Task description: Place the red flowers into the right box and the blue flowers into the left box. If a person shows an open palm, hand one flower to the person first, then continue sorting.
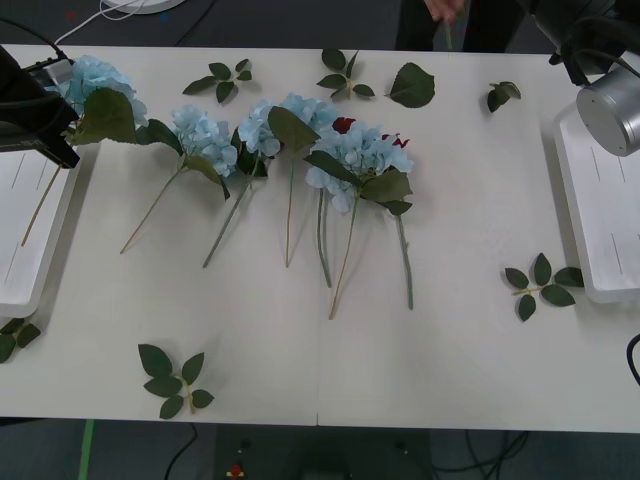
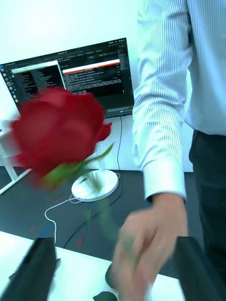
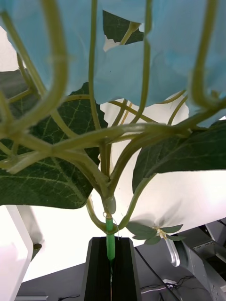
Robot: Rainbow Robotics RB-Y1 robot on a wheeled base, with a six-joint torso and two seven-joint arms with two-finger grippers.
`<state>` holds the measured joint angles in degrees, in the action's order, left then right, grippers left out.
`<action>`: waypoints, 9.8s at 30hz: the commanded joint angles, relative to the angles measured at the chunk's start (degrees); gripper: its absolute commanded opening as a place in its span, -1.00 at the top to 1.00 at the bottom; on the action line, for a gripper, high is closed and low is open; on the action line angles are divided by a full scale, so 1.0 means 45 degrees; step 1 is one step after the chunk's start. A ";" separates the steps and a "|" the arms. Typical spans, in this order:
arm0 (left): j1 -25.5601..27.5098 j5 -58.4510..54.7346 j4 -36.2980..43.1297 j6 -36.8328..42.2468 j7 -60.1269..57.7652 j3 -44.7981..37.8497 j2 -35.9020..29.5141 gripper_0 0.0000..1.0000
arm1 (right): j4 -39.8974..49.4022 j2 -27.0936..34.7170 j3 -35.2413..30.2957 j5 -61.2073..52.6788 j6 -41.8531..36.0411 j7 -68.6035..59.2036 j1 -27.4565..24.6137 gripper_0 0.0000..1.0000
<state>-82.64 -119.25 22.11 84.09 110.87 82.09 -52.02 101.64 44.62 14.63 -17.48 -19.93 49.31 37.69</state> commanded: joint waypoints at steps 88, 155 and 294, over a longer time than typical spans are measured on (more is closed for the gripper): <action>0.5455 -0.2524 -0.1905 -1.0523 0.5929 -0.0956 -0.1173 0.81 | -0.6649 -0.3197 0.3957 -0.4709 -1.0298 0.3534 0.2385 -1.00; 0.1139 0.2769 -0.2023 -0.3960 0.3508 -0.2460 0.3553 -0.97 | -0.3406 -0.1244 0.1222 -0.6526 -1.0923 0.3261 0.1077 1.00; 0.7779 -0.1293 -0.1319 -1.3706 0.5383 -0.4745 -0.1974 1.00 | -0.1590 0.0944 -0.0125 -0.6408 -0.9731 0.3671 -0.0877 -1.00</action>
<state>-48.06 -124.62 16.18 23.41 132.08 61.94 -61.05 92.50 47.76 15.21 -47.48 -63.95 67.12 33.98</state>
